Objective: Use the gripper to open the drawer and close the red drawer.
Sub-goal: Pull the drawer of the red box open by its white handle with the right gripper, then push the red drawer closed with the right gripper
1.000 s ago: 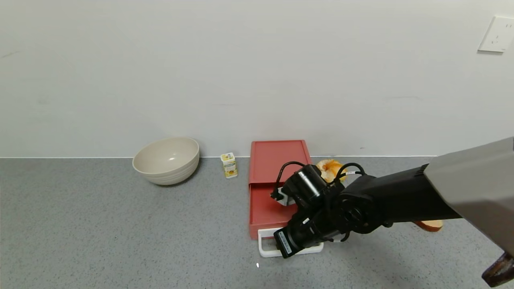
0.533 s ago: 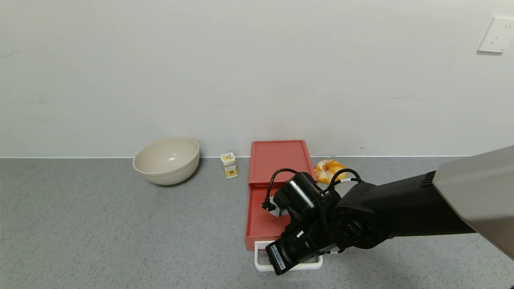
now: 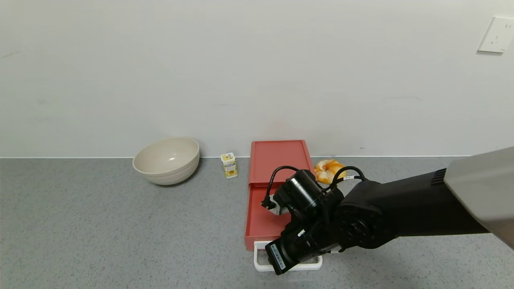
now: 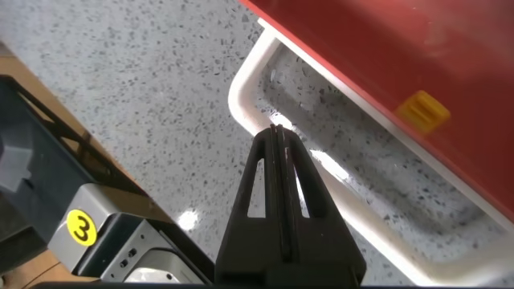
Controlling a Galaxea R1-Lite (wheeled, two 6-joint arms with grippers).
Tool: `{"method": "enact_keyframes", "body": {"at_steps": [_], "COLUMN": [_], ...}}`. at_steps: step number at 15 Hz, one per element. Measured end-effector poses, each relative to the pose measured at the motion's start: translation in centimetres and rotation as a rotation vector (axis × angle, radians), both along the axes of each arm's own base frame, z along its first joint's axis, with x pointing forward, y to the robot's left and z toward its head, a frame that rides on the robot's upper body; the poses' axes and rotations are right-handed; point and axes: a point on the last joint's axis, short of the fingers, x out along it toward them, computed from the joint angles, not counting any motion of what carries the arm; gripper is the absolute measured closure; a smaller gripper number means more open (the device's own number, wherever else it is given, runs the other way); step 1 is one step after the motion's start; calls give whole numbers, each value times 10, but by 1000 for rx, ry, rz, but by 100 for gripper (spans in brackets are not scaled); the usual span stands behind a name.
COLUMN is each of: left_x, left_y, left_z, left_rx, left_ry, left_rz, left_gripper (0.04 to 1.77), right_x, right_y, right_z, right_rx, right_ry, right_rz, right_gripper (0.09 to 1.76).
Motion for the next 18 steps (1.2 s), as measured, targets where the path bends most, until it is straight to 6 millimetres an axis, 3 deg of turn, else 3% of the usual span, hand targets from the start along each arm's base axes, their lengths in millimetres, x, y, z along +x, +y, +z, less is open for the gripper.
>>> {"method": "enact_keyframes", "body": {"at_steps": [5,10,14,18], "left_x": [0,0,0,0], "left_y": [0,0,0,0], "left_z": [0,0,0,0], "left_rx": [0,-2,-2,-4], "left_ry": [0,1,0,-1], "left_rz": [0,0,0,-1], "left_gripper": [9,9,9,9], "right_x": [-22,-60,-73,-75], "right_y": [-23,-74,-123,-144], "right_z": [53,100,123,128], "right_rx": [80,137,172,261], "right_ry": [-89,-211,-339,-481], "right_rz": [10,22,-37,-101], "right_gripper": [173,173,173,173]}}
